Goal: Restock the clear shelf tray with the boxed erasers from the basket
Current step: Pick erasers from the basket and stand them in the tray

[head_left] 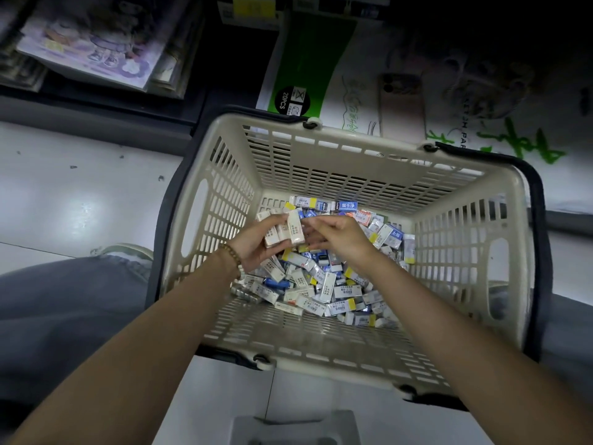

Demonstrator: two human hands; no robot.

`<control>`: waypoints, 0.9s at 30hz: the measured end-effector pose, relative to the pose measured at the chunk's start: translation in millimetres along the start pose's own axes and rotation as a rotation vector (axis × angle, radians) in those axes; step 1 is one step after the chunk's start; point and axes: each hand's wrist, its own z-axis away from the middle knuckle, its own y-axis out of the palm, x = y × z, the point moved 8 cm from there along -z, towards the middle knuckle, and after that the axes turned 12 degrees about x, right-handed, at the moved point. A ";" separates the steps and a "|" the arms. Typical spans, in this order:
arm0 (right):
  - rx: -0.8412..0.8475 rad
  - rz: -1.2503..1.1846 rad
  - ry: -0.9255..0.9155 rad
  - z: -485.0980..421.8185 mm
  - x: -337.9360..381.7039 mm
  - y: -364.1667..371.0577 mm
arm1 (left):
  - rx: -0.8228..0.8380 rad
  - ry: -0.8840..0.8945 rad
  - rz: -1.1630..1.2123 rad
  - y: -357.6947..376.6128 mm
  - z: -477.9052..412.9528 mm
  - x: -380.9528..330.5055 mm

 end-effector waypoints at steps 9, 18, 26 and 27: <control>-0.090 0.574 0.202 -33.4 -43.4 -27.4 | -0.145 0.012 0.059 -29.2 -12.7 0.1; -0.105 0.552 0.156 -10.0 -40.8 -23.6 | -0.195 0.042 0.229 -12.2 -12.7 -5.7; -0.193 -0.583 -0.082 60.0 42.1 -54.4 | -0.099 0.261 0.304 48.7 19.4 -39.4; -0.154 -0.677 -0.141 69.8 61.2 -51.4 | -0.076 0.300 0.319 57.8 26.7 -47.3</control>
